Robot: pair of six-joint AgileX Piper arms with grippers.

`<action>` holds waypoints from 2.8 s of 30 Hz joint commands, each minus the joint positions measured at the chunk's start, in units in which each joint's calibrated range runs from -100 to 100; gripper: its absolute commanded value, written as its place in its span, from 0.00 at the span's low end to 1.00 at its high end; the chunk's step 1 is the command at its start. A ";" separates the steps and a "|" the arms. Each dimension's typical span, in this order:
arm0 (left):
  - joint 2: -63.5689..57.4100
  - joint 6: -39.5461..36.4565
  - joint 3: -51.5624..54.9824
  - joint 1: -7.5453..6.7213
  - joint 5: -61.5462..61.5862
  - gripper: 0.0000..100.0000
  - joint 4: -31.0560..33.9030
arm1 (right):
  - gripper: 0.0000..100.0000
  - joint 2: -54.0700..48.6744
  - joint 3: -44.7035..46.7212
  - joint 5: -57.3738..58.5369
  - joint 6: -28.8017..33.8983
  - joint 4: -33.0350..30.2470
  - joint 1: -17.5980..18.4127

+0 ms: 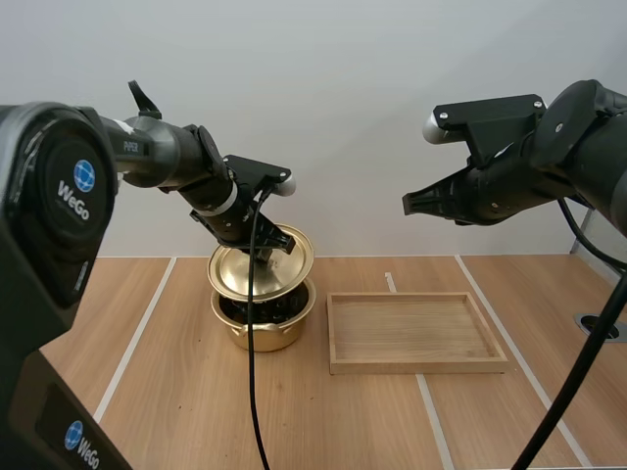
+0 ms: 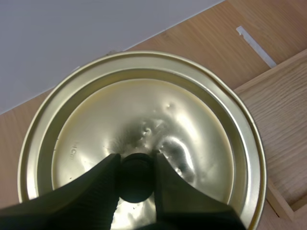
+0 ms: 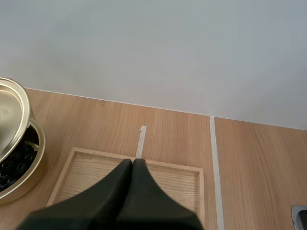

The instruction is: Open the pot, put the grape inside, and close it

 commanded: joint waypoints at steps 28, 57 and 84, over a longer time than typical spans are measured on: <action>3.20 0.34 4.12 -0.22 -0.90 0.00 -1.01 | 0.00 -0.68 0.03 -1.63 -0.34 0.57 -0.23; 3.20 -1.79 4.12 -0.22 2.48 0.00 3.67 | 0.00 -0.68 0.03 -0.48 -0.34 2.41 -0.23; 3.20 -1.78 3.99 -0.22 -0.40 1.00 3.67 | 0.00 -0.68 0.03 -0.02 -0.34 2.43 -0.23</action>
